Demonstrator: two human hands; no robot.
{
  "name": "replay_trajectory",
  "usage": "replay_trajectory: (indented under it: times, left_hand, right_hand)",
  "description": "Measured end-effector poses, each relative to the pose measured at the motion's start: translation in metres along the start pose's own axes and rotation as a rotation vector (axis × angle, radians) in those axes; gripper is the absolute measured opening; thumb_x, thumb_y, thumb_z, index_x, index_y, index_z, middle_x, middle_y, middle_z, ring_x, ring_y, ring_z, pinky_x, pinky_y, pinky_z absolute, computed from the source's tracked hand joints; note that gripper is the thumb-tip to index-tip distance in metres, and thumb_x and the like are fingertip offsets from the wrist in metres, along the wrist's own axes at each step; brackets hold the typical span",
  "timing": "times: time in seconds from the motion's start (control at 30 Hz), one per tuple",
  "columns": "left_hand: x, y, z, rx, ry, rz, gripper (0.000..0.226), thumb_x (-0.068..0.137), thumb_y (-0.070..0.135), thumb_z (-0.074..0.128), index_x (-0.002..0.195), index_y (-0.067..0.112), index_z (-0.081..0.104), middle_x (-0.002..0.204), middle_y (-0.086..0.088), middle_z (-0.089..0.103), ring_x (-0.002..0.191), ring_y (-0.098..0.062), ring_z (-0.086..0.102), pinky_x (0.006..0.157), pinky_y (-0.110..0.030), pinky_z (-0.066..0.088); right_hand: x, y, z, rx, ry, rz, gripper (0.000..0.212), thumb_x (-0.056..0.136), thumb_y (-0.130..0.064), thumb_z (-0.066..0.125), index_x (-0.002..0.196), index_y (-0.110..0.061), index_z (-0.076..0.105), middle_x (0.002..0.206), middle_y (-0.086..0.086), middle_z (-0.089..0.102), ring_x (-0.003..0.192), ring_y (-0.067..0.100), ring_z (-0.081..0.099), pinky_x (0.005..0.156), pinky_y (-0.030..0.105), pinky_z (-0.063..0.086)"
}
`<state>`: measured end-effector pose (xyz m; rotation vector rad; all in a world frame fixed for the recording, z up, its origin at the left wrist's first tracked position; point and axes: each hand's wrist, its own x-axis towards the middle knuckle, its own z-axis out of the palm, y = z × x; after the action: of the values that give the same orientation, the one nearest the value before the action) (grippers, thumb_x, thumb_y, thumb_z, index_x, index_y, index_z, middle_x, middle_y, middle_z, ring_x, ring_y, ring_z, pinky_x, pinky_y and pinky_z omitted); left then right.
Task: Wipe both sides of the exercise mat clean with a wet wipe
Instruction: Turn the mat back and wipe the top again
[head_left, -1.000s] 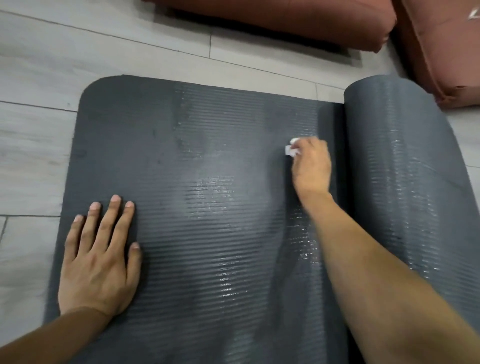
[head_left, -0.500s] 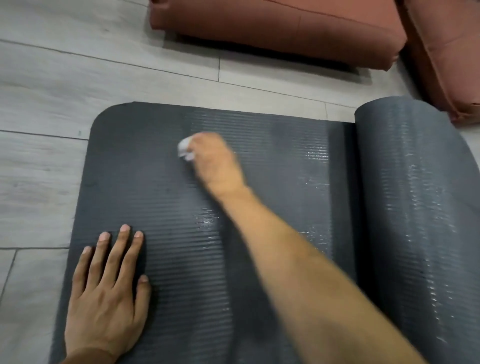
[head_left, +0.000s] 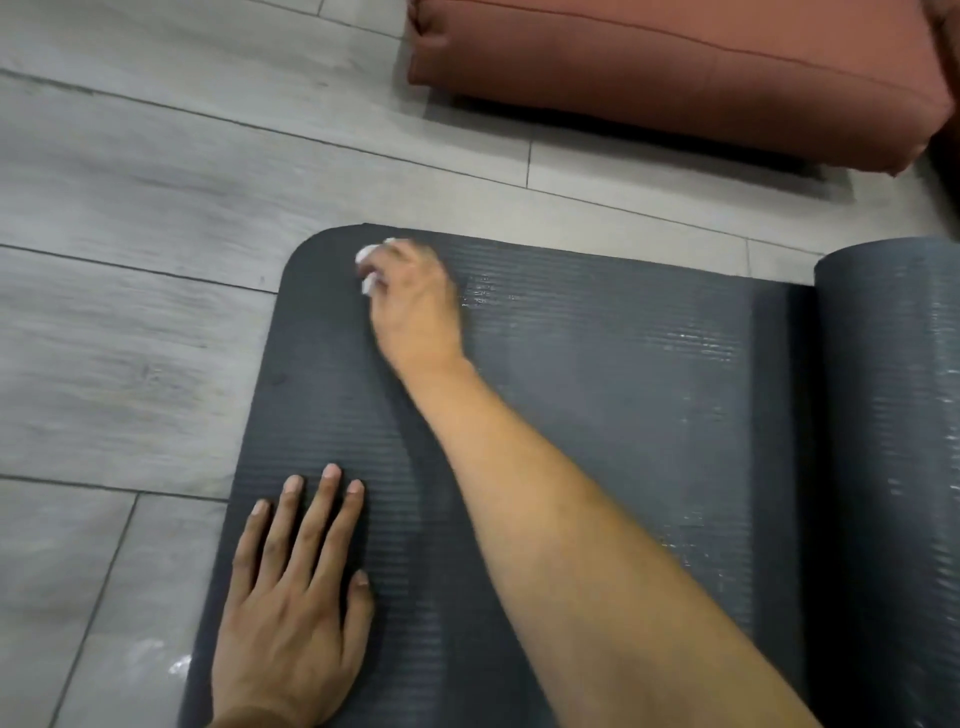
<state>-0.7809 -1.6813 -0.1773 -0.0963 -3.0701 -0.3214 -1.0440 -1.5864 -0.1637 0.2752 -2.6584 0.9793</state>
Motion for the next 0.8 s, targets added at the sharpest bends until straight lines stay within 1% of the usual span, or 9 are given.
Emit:
replay_trajectory:
  times: [0.07, 0.17, 0.27, 0.37, 0.47, 0.5, 0.63, 0.73, 0.8]
  left_hand:
    - [0.001, -0.001, 0.000, -0.006, 0.006, 0.003, 0.068, 0.091, 0.033, 0.041, 0.154, 0.010, 0.045, 0.165, -0.009, 0.036, 0.153, -0.033, 0.032, 0.122, -0.057, 0.027]
    - [0.002, -0.001, 0.000, -0.014, 0.012, -0.001, 0.068, 0.090, 0.033, 0.042, 0.154, 0.010, 0.045, 0.165, -0.009, 0.036, 0.153, -0.033, 0.032, 0.122, -0.057, 0.026]
    - [0.002, 0.000, 0.001, -0.013, 0.001, -0.001, 0.070, 0.089, 0.033, 0.043, 0.155, 0.010, 0.044, 0.165, -0.009, 0.035, 0.153, -0.034, 0.031, 0.123, -0.057, 0.025]
    - [0.002, -0.002, 0.000, -0.017, -0.023, 0.002, 0.070, 0.089, 0.033, 0.042, 0.155, 0.009, 0.043, 0.166, -0.010, 0.033, 0.153, -0.035, 0.030, 0.122, -0.059, 0.025]
    - [0.001, -0.001, 0.001, -0.019, -0.037, 0.000, 0.070, 0.089, 0.033, 0.042, 0.155, 0.009, 0.042, 0.166, -0.010, 0.032, 0.154, -0.035, 0.029, 0.121, -0.060, 0.026]
    - [0.001, -0.001, 0.000, -0.021, -0.040, 0.005, 0.070, 0.089, 0.033, 0.041, 0.155, 0.009, 0.042, 0.167, -0.010, 0.032, 0.154, -0.035, 0.029, 0.121, -0.060, 0.026]
    - [0.001, -0.003, -0.002, -0.015, -0.054, 0.014, 0.071, 0.090, 0.035, 0.039, 0.156, 0.009, 0.041, 0.167, -0.010, 0.031, 0.154, -0.036, 0.028, 0.123, -0.060, 0.023]
    - [0.002, 0.001, -0.003, -0.028, -0.041, -0.002, 0.070, 0.091, 0.034, 0.038, 0.156, 0.008, 0.042, 0.166, -0.010, 0.033, 0.153, -0.037, 0.030, 0.124, -0.059, 0.022]
    - [0.003, 0.001, -0.002, -0.043, -0.045, -0.004, 0.070, 0.091, 0.034, 0.038, 0.156, 0.009, 0.041, 0.166, -0.010, 0.033, 0.154, -0.037, 0.028, 0.125, -0.058, 0.019]
  right_hand:
    - [-0.009, -0.025, 0.008, 0.021, -0.110, -0.155, 0.017, 0.075, 0.006, 0.064, 0.080, -0.009, 0.070, 0.087, 0.005, 0.066, 0.083, 0.028, 0.058, 0.074, 0.036, 0.048]
    - [-0.008, 0.044, -0.041, -0.098, -0.128, -0.128, 0.020, 0.081, -0.001, 0.056, 0.089, -0.012, 0.071, 0.097, 0.003, 0.068, 0.090, 0.025, 0.059, 0.082, 0.028, 0.045]
    - [-0.014, 0.143, -0.132, -0.310, 0.129, 0.250, 0.025, 0.081, -0.002, 0.054, 0.091, -0.016, 0.071, 0.098, 0.006, 0.069, 0.094, 0.029, 0.062, 0.087, 0.034, 0.048]
    - [-0.022, 0.174, -0.169, -0.395, 0.342, 0.707, 0.027, 0.083, -0.004, 0.052, 0.094, -0.016, 0.074, 0.101, 0.010, 0.067, 0.097, 0.030, 0.062, 0.086, 0.034, 0.047]
    - [-0.014, 0.117, -0.103, -0.126, 0.322, 0.424, 0.027, 0.078, 0.008, 0.048, 0.090, 0.002, 0.071, 0.093, 0.013, 0.067, 0.088, 0.004, 0.061, 0.079, 0.012, 0.045]
    - [-0.016, 0.086, -0.073, -0.001, 0.242, 0.246, 0.024, 0.076, 0.010, 0.048, 0.088, 0.004, 0.069, 0.091, 0.013, 0.066, 0.086, 0.003, 0.062, 0.078, 0.013, 0.047]
    - [-0.047, -0.017, -0.018, -0.038, -0.208, -0.240, 0.020, 0.074, 0.006, 0.063, 0.085, -0.010, 0.071, 0.099, 0.006, 0.069, 0.088, 0.029, 0.061, 0.079, 0.036, 0.048]
    - [-0.051, 0.050, -0.076, -0.155, -0.101, -0.218, 0.024, 0.071, 0.004, 0.071, 0.089, -0.012, 0.073, 0.099, 0.006, 0.069, 0.088, 0.029, 0.063, 0.082, 0.029, 0.044]
    - [-0.063, 0.118, -0.143, -0.381, 0.002, 0.060, 0.024, 0.076, 0.001, 0.067, 0.092, -0.015, 0.073, 0.101, 0.008, 0.067, 0.092, 0.030, 0.062, 0.083, 0.030, 0.044]
